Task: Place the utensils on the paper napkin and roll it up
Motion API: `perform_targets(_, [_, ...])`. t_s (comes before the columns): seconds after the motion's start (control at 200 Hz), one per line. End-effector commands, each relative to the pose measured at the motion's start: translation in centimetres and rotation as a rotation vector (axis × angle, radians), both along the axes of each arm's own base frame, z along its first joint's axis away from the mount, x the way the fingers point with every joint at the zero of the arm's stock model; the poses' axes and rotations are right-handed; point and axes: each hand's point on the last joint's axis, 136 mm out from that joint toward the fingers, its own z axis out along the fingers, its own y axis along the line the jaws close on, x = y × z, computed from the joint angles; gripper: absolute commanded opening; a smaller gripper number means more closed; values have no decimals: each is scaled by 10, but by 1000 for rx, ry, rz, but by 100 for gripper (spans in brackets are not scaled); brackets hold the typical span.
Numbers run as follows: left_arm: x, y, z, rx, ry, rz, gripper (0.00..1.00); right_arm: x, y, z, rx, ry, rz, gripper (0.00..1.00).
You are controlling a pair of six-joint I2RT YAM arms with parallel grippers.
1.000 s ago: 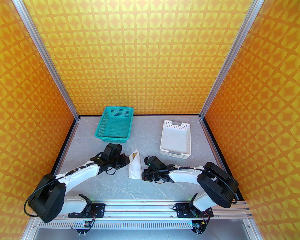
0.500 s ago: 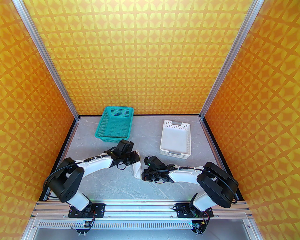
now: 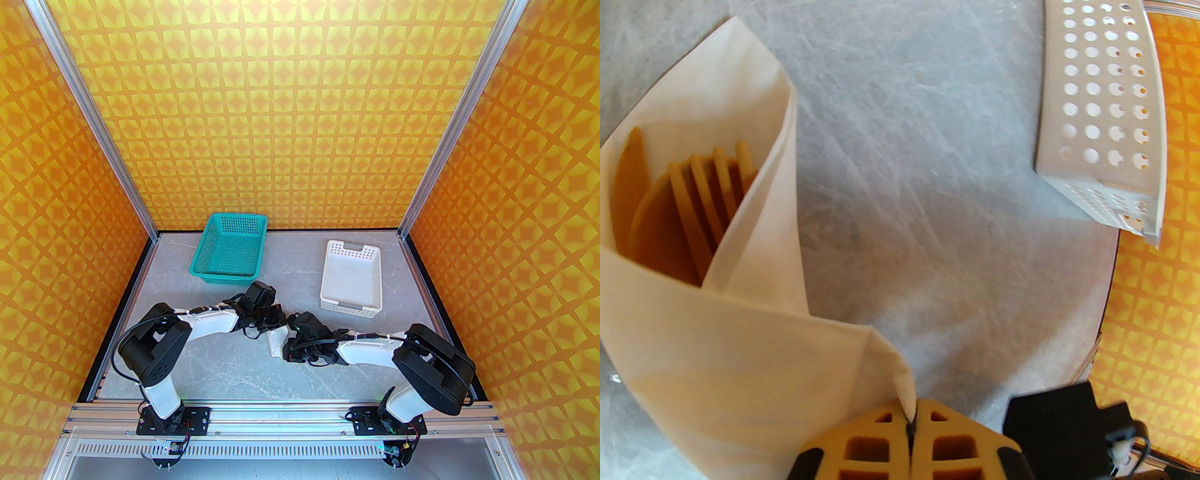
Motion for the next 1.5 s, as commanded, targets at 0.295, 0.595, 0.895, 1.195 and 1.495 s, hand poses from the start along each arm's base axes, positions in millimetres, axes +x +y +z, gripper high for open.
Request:
perform_targets(0.295, [22,-17,-7,-8,-29,23,1,-17,-22,-33,-137,68,2,0])
perform_targets(0.595, [13,-8,-30,29,5,37,1,-15,-18,-30,-119,60,-4,2])
perform_targets(0.895, [-2,-1,-49,58,40,28,1,-7,-2,-7,-31,31,-7,7])
perform_targets(1.195, [-9,6,-58,65,55,35,0,-1,-14,28,48,-36,-54,24])
perform_targets(1.495, [-8,5,-54,60,46,32,0,14,-21,38,165,-30,-138,41])
